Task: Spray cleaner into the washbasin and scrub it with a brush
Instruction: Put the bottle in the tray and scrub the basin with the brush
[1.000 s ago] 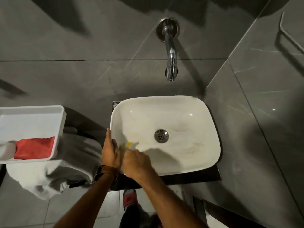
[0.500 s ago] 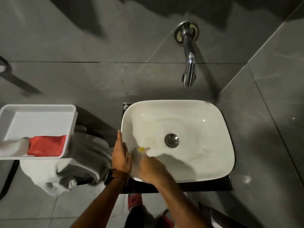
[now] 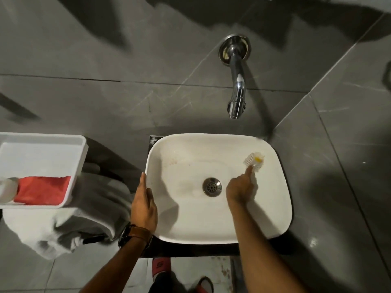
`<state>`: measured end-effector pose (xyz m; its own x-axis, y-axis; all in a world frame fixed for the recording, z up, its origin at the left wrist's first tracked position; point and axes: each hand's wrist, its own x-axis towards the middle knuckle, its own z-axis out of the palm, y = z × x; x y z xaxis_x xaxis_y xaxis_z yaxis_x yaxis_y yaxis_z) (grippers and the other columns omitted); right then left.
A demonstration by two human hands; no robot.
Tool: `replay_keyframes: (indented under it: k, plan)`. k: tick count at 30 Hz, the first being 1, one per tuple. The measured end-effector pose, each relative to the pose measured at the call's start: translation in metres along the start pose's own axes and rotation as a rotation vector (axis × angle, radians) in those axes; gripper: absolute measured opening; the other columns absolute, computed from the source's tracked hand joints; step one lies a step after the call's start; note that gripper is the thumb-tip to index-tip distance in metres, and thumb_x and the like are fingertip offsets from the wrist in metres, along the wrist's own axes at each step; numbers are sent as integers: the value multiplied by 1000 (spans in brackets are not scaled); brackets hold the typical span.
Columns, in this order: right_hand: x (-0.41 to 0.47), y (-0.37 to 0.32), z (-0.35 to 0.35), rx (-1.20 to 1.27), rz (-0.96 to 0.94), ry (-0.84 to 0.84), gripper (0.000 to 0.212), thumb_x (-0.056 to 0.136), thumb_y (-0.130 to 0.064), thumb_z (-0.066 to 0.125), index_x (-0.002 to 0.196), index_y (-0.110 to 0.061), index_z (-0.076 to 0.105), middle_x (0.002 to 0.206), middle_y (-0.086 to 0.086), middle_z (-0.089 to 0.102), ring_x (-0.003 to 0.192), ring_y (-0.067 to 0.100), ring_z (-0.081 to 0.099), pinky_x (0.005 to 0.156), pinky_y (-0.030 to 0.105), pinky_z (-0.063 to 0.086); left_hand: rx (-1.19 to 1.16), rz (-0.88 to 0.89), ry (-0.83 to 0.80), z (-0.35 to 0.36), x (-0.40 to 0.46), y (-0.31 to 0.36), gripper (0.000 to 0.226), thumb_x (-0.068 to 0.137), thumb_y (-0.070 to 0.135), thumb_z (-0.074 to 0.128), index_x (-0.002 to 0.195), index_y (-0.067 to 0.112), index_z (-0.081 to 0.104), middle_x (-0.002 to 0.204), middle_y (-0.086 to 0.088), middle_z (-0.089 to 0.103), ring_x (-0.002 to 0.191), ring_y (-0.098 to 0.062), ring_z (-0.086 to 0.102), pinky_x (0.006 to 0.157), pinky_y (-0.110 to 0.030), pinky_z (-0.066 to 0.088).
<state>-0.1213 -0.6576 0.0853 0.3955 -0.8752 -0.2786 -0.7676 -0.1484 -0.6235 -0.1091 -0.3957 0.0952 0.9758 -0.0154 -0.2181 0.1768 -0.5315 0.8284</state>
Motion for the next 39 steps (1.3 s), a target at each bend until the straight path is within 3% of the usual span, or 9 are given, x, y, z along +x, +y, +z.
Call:
replay_keyframes:
  k: [6,10,14,17,21,24,29,34,39]
  plan:
    - [-65,-57,84,138,-327,-311,57,102,-6,43,157,-22,35,134,24,62,111,40,64,95,38,45,-2,2,4,0,0,-2,55,105,31,34,156,35,14,142,-8,50,116,-26,58,100,-52,51]
    - [-108,-47,94,-208,-680,-604,61,105,-22,42,157,-43,17,101,20,73,88,41,71,77,50,59,-27,18,-1,0,-1,1,58,103,46,30,157,33,15,145,-10,49,121,-29,58,97,-55,53]
    - [-76,-56,76,-413,-722,-367,81,97,-8,47,159,-44,10,96,15,70,83,37,69,69,46,53,-15,26,10,-1,-1,1,68,96,60,27,157,34,14,150,-8,46,127,-30,54,102,-53,49]
    - [-32,-61,49,-423,-538,-140,85,94,-5,49,160,-43,11,92,9,69,83,29,70,70,42,54,-6,17,15,-1,0,0,62,100,55,28,157,34,14,149,-8,47,125,-31,55,101,-53,50]
    - [5,-41,14,-301,-322,118,80,92,-1,53,159,-35,26,93,19,73,83,38,70,69,44,54,-7,4,11,-1,-1,0,58,103,47,30,157,33,14,151,-7,45,126,-30,54,102,-51,49]
    - [11,-40,9,-219,-206,151,74,94,-2,51,158,-33,30,99,25,72,88,42,69,73,48,55,1,12,15,-1,0,0,58,103,46,30,157,32,14,152,-7,44,128,-30,53,102,-47,48]
    - [-58,-72,55,-343,-472,-309,76,94,-11,46,156,-48,22,104,16,71,95,36,69,75,43,54,18,19,16,0,0,-1,58,103,50,29,157,33,14,151,-9,45,127,-30,54,101,-51,50]
    - [-118,-80,82,-99,-441,-685,51,104,-23,39,153,-36,38,146,7,57,128,31,57,107,41,48,29,25,41,1,-1,-1,64,98,62,23,155,35,15,149,-12,48,126,-30,55,98,-52,52]
    - [-122,-39,17,-277,-553,-1016,40,99,-26,48,135,-36,62,141,8,61,125,30,59,103,41,50,9,25,51,-1,-1,2,71,94,70,18,156,36,17,153,-9,45,133,-29,50,106,-51,45]
